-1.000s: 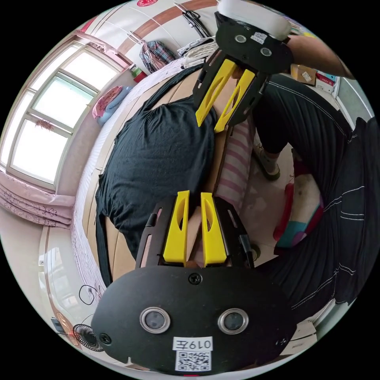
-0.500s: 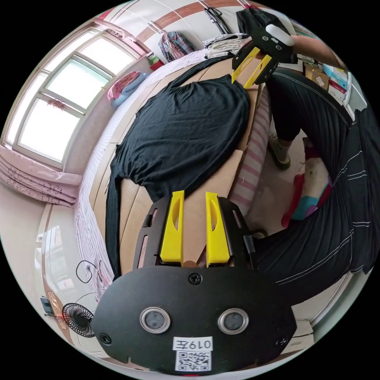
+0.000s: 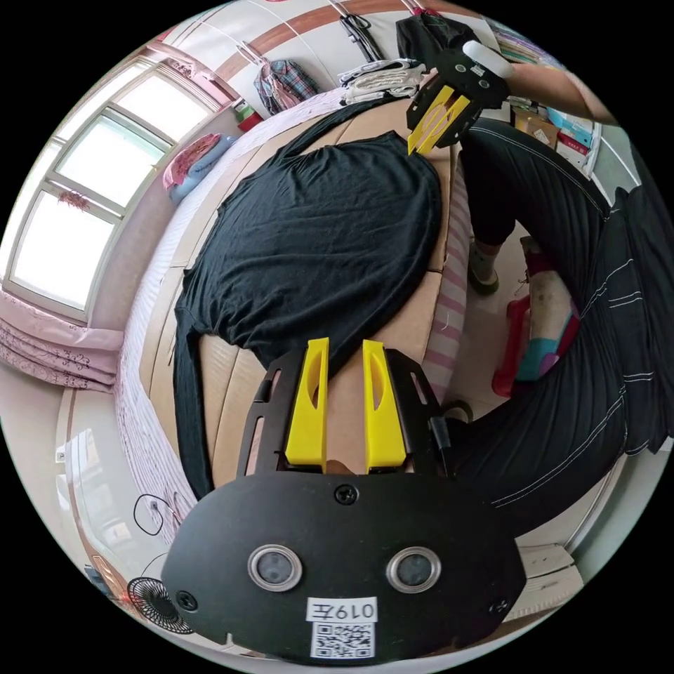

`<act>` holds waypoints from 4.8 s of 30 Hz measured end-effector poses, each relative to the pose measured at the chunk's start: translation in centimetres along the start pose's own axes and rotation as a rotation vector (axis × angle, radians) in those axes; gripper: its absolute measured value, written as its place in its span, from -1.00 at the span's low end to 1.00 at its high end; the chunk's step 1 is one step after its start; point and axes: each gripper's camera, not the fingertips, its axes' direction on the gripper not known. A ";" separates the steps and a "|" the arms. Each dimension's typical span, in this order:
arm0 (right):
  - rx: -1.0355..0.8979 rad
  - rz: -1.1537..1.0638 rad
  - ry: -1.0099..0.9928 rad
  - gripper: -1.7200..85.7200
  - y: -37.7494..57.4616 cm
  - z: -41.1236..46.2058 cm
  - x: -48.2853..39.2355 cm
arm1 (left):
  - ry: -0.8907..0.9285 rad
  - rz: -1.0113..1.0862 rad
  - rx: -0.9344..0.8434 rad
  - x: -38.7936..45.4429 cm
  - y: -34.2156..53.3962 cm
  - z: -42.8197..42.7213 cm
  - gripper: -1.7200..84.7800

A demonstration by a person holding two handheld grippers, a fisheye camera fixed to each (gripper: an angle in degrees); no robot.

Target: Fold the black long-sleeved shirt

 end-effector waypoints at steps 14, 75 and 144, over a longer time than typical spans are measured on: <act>-0.015 -0.027 -0.014 -0.98 1.8 -1.0 0.0 | 0.177 -0.014 -0.069 -6.0 0.9 3.5 -0.93; -0.180 -0.381 -0.021 -0.96 -6.5 -6.9 7.2 | 0.245 -0.358 0.117 -10.8 15.1 16.6 -0.95; -0.054 1.195 -0.291 -0.76 -15.6 -24.5 58.4 | 0.039 -1.133 0.030 -16.5 11.4 31.1 -0.79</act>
